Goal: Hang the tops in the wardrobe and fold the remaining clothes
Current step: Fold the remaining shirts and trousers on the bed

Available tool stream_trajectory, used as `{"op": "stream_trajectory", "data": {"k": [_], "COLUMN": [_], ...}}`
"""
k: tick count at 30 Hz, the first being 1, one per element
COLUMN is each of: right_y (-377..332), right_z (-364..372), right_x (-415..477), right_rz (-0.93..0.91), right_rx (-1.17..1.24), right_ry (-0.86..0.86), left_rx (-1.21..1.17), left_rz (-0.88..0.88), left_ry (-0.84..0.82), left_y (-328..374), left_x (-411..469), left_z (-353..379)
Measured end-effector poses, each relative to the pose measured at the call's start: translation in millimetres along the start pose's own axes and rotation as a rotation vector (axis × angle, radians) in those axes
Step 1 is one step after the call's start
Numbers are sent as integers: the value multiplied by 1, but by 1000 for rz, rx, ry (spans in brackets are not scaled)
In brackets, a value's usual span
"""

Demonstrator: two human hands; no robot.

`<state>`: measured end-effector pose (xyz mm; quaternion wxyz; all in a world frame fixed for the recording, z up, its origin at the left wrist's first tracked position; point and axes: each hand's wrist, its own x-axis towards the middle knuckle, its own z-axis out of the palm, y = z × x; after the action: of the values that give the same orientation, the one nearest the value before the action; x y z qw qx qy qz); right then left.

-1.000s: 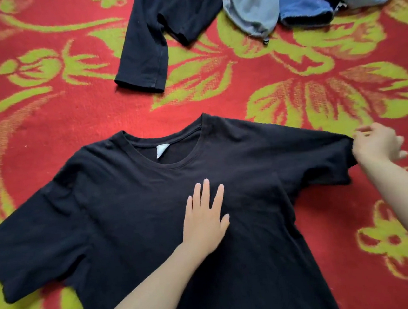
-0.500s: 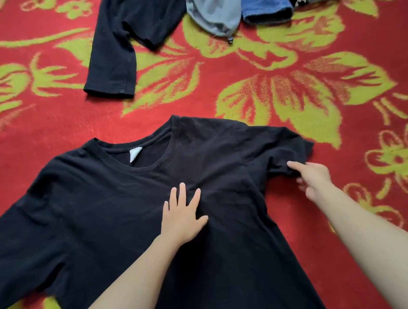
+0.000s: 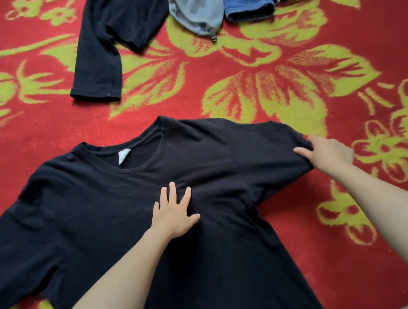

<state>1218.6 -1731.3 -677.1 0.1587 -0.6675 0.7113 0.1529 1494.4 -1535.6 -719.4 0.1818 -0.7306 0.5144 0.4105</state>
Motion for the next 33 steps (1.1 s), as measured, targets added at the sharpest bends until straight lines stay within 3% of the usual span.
{"op": "stream_trajectory", "data": {"k": [1,4,9,11,15,20,24,26,29,30,33], "right_y": [1,2,-6,-14,-31,-32,-34,-38,-38,-39,-39], "right_z": [5,24,36,32,30,28,21,10,-9,-12,-1], "right_x": [-1,0,8,11,18,43,55,56,54,51,49], "right_rz": [19,161,416,405,326,499,488,360,102,57,136], "right_rx": [-10,324,1010,1232,1355,1385,1180,1035,544,446,469], "right_ry": [-67,-223,-103,-105,-127,-171,-275,-172,259,326,165], "left_rx": [8,13,6,-18,-81,-161,-208,-220,-231,-236,-215], "left_rz": [-6,-22,-19,-25,-33,-27,-26,-25,-22,-22,-32], "left_ry": [-3,-22,-93,-130,-198,-230,-242,-249,-255,-256,-256], "left_y": [1,3,0,-1,-4,-7,-10,-12,-12,-12,-8], "left_x": [0,2,5,6,11,15,16,18,19,19,19], "left_z": [1,-3,-17,-21,-28,-35,-38,-39,-39,-38,-37]}}
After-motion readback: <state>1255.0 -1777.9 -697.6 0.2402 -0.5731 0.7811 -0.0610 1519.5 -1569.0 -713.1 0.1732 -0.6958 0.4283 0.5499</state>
